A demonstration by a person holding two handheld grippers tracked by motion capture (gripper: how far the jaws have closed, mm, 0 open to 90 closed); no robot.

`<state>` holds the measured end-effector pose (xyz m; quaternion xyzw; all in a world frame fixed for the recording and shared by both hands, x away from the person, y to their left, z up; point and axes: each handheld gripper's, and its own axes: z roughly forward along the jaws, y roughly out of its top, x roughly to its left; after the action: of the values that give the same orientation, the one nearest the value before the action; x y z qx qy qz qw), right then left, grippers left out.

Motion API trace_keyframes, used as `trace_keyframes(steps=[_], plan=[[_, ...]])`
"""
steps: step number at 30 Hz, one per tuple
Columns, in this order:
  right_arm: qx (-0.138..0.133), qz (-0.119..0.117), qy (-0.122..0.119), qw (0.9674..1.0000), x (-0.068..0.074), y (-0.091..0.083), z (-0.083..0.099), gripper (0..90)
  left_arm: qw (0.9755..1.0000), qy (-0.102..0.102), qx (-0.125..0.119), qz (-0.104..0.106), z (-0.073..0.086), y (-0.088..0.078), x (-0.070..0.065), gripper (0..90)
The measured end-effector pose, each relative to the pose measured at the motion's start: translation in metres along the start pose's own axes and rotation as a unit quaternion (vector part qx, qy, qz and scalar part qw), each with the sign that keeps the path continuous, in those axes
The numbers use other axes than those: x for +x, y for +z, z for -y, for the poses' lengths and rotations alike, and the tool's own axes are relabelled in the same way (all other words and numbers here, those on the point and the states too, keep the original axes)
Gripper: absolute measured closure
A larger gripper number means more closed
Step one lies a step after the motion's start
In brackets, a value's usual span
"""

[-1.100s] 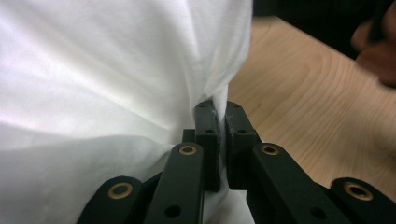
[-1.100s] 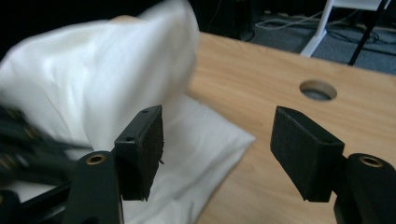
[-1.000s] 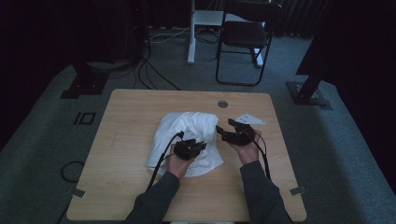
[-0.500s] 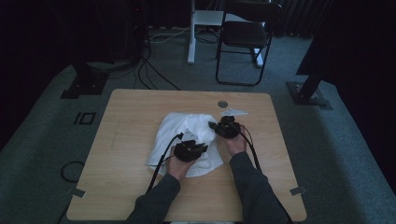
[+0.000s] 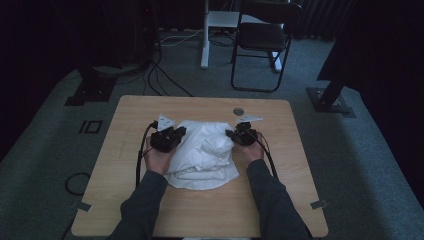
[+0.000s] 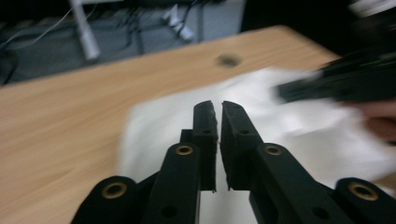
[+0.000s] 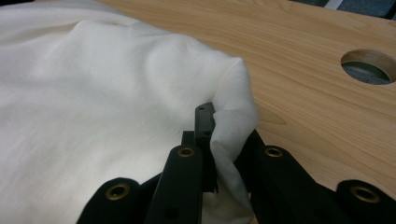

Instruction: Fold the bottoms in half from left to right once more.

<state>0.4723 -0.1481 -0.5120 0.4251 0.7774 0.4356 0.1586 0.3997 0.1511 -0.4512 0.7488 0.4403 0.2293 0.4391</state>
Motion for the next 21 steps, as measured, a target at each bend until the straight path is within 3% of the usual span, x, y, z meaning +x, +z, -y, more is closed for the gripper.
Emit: trace_keyframes(steps=[1,2,3,4,5,6,7,8,9,10,11,12,13,16,17,18,19,21], plan=[[0.003,0.0,-0.001,1.0,-0.002,0.002,0.001,84.1,0.9993,-0.012,0.031,0.019,0.008,0.011,0.005,87.2],[0.003,0.0,-0.001,1.0,-0.002,0.002,0.001,84.1,0.9993,-0.012,0.031,0.019,0.008,0.011,0.005,87.4],[0.007,0.001,-0.003,1.0,-0.003,0.003,0.001,83.0,0.9978,-0.001,0.06,0.029,0.018,0.022,0.002,88.0],[0.007,0.001,-0.003,1.0,-0.003,0.003,0.001,83.0,0.9978,-0.001,0.06,0.029,0.018,0.022,0.002,88.9],[0.013,0.006,-0.006,0.9999,-0.005,0.004,0.002,81.2,0.9965,0.005,0.076,0.034,0.03,0.032,-0.004,89.3],[0.013,0.006,-0.006,0.9999,-0.005,0.004,0.002,81.2,0.9965,0.005,0.076,0.034,0.03,0.032,-0.004,89.6],[0.02,0.011,-0.009,0.9997,-0.006,0.004,0.002,74.8,0.996,0.008,0.082,0.034,0.035,0.036,-0.006,89.8],[0.02,0.011,-0.009,0.9997,-0.006,0.004,0.002,74.8,0.9962,0.005,0.081,0.033,0.039,0.039,-0.007,89.8],[0.024,0.022,-0.013,0.9994,-0.007,0.001,0.001,64.7,0.9965,-0.01,0.074,0.037,0.043,0.04,-0.008,90.0],[0.024,0.022,-0.013,0.9994,-0.007,0.001,0.001,64.7,0.9965,-0.01,0.074,0.037,0.043,0.04,-0.008,90.0],[0.014,0.03,-0.014,0.9993,-0.009,-0.007,-0.003,54.7,0.9966,-0.009,0.073,0.038,0.044,0.04,-0.009,90.0],[0.014,0.03,-0.014,0.9993,-0.009,-0.007,-0.003,54.7,0.9965,-0.004,0.074,0.038,0.046,0.04,-0.011,90.0],[-0.014,0.033,-0.005,0.9993,-0.011,-0.02,-0.011,48.9,0.9963,0.0,0.077,0.038,0.047,0.041,-0.012,90.0],[-0.037,0.036,-0.003,0.9986,-0.01,-0.031,-0.021,47.2,0.9965,0.002,0.076,0.036,0.05,0.045,-0.015,90.0],[-0.047,0.03,-0.014,0.9983,-0.005,-0.037,-0.029,47.5,0.9969,0.001,0.073,0.031,0.052,0.045,-0.016,90.0],[-0.047,0.03,-0.014,0.9983,-0.005,-0.037,-0.029,47.5,0.9969,0.001,0.073,0.031,0.052,0.045,-0.016,90.0],[-0.037,0.025,-0.036,0.9984,0.004,-0.032,-0.035,47.5,0.9969,0.003,0.073,0.029,0.053,0.045,-0.016,90.0],[-0.033,0.024,-0.042,0.9983,0.007,-0.028,-0.036,47.4,0.997,0.004,0.072,0.026,0.054,0.046,-0.017,90.0]])
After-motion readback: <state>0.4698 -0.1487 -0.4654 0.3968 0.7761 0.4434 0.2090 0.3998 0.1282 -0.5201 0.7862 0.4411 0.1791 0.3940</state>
